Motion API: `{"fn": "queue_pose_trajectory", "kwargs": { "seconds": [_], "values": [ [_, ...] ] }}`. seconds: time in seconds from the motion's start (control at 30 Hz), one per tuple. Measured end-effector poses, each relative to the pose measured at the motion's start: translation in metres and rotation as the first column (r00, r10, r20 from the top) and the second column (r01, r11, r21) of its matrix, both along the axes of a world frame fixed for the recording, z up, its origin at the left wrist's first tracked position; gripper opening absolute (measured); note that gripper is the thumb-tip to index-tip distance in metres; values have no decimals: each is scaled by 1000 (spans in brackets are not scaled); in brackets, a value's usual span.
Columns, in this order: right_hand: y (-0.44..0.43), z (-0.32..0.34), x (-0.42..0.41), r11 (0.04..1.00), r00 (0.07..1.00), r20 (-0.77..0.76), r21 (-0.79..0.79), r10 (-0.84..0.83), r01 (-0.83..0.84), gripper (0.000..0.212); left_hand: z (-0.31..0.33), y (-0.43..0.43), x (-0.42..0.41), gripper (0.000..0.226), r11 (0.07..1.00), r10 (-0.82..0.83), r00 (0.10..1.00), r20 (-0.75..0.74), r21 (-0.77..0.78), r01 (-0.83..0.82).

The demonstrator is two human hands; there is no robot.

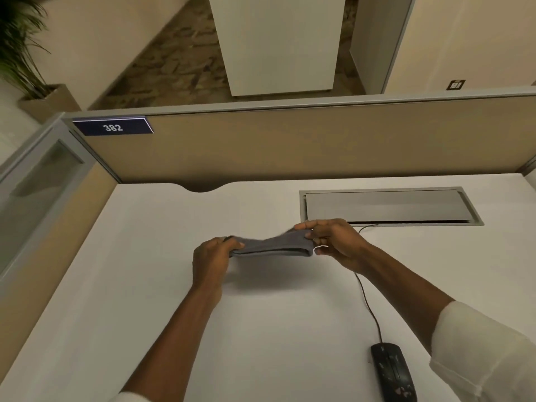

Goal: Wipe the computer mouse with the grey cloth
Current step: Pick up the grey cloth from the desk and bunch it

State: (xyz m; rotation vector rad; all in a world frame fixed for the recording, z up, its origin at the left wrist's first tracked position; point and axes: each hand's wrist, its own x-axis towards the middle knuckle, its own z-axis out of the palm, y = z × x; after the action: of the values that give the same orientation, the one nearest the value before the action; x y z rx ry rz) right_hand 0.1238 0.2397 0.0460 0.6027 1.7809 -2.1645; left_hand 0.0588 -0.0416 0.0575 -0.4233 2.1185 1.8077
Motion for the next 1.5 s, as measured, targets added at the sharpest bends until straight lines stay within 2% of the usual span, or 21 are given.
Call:
{"fn": "queue_pose_trajectory", "kwargs": {
  "seconds": [0.07, 0.13, 0.2, 0.27, 0.37, 0.47, 0.5, 0.53, 0.6, 0.8, 0.9, 1.0, 1.07, 1.17, 1.27, 1.33, 1.4, 1.43, 1.5],
  "values": [
    [-2, 12, 21, 996, 1000, -5, -91, -16, 16, 39, 11, -4, 18, 49, 996, 38, 999, -23, 84, -36],
    [-4, 24, 42, 985, 1000, 0, -170, -30, 30, 47, 23, -9, 37, 40, 987, 0, 999, -48, 161, 8],
    [-5, 37, 66, 985, 999, -49, -172, -5, -3, 53, 34, -15, 56, 50, 975, -47, 996, -71, 215, 61],
    [-5, 51, 89, 995, 989, -141, -81, 53, -65, 55, 45, -20, 76, 58, 965, -40, 996, -78, 255, 59],
    [-8, 71, 124, 988, 963, -240, 116, 126, -100, 46, 63, -24, 111, 50, 957, -31, 996, -82, 287, 53],
    [-12, 90, 157, 944, 955, -280, 330, 101, -3, 23, 78, -24, 144, 64, 963, -70, 991, -113, 250, 97],
    [-14, 95, 167, 931, 956, -286, 363, 66, 45, 10, 83, -25, 154, 65, 962, -94, 988, -124, 243, 122],
    [-15, 99, 176, 916, 956, -290, 391, 35, 85, 6, 86, -25, 164, 65, 962, -111, 984, -139, 235, 141],
    [-16, 104, 194, 881, 959, -282, 450, -17, 148, 26, 88, -24, 182, 72, 964, -134, 977, -169, 208, 168],
    [-18, 98, 247, 958, 973, -198, 233, -122, 168, 61, 79, -4, 224, 67, 961, -204, 971, -123, 167, 222],
    [-15, 87, 274, 960, 974, -151, 200, -167, 196, 60, 76, 4, 236, 67, 962, -218, 975, -38, 162, 222],
    [-3, 86, 299, 987, 981, -126, 42, -149, 155, 42, 73, 9, 243, 60, 942, -307, 948, 80, 169, 291],
    [10, 87, 314, 995, 988, -118, -42, -99, 94, 55, 70, 10, 247, 51, 906, -397, 907, 143, 223, 361],
    [27, 91, 331, 999, 991, -124, -4, -44, 44, 60, 72, 14, 251, 60, 870, -460, 874, 157, 276, 408],
    [36, 97, 343, 992, 982, -183, 105, -51, 71, 41, 79, 21, 257, 67, 886, -446, 893, 59, 170, 431],
    [38, 100, 348, 964, 945, -323, 234, -45, 126, 23, 81, 26, 262, 74, 902, -423, 903, -79, 64, 428],
    [41, 106, 350, 914, 882, -471, 353, -11, 200, 10, 83, 30, 268, 86, 900, -420, 873, -247, 6, 435],
    [43, 109, 350, 905, 848, -531, 360, -3, 228, 10, 84, 31, 271, 83, 891, -428, 843, -327, 3, 454],
    [49, 114, 352, 905, 782, -624, 325, -12, 274, 22, 84, 30, 273, 59, 863, -425, 772, -471, 47, 504]
  ]
}}
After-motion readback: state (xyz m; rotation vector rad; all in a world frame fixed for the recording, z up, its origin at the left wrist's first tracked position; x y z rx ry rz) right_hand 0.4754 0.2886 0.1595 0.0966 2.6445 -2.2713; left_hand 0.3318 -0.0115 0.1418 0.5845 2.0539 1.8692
